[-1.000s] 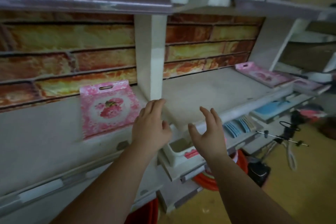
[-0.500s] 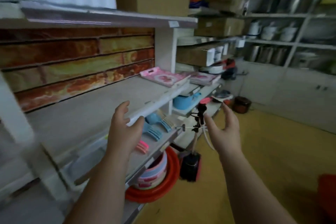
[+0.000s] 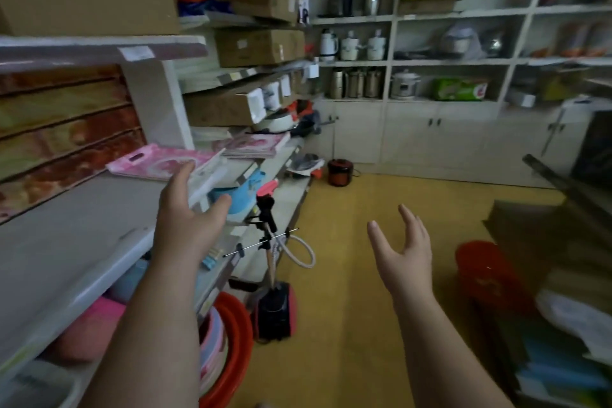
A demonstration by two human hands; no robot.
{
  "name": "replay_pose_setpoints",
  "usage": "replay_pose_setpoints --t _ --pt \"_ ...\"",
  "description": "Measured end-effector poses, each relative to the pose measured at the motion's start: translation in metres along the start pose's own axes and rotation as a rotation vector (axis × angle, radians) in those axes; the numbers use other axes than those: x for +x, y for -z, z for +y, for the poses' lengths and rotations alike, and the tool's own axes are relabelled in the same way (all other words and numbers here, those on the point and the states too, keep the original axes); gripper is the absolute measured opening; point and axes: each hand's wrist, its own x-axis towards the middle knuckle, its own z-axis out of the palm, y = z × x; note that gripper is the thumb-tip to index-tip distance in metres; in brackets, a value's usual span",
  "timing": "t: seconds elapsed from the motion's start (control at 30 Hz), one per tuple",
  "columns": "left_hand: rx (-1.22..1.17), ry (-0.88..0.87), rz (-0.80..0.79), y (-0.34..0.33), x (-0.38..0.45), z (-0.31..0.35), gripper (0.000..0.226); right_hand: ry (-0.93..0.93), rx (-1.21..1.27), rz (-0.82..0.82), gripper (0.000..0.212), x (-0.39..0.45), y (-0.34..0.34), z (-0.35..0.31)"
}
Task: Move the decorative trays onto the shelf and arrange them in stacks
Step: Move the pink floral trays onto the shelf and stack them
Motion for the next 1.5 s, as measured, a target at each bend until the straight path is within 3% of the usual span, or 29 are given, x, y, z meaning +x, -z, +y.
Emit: replay_pose_setpoints --t 0.27,0.67,0.83,0.93,1.1,1.33,1.43,1.5 --pt "-0.001 0.061 -0.144 -0.08 0.074 -0.033 0.076 0.027 -0.068 0.093 0.077 0.089 -0.01 0.003" --pt "0.033 0.224 -0.107 -0.117 0.252 -0.124 0.082 0.112 -0.135 -0.125 0.079 0.226 -0.209 -0.03" --pt "0.134 0.326 0.029 -0.116 0.314 -0.173 0.09 0.131 -0.111 -0.225 0.078 0.251 -0.299 -0.038" --pt "0.033 0.44 0.107 -0.125 0.331 -0.194 0.092 0.095 -0.095 -0.284 0.077 0.263 -0.341 -0.031" --pt "-0.049 0.49 0.166 -0.131 0.34 -0.224 0.096 0.042 -0.016 -0.397 0.076 0.269 -0.416 -0.036" --pt "-0.036 0.59 0.273 -0.123 0.366 -0.246 0.073 0.056 0.075 -0.658 0.07 0.277 -0.531 -0.052" --pt "-0.013 0.705 0.385 -0.125 0.382 -0.248 0.088 0.029 0.087 -0.739 0.069 0.294 -0.564 -0.055" --pt "0.015 0.76 0.447 -0.129 0.395 -0.242 0.083 0.004 0.102 -0.811 0.071 0.311 -0.587 -0.06"
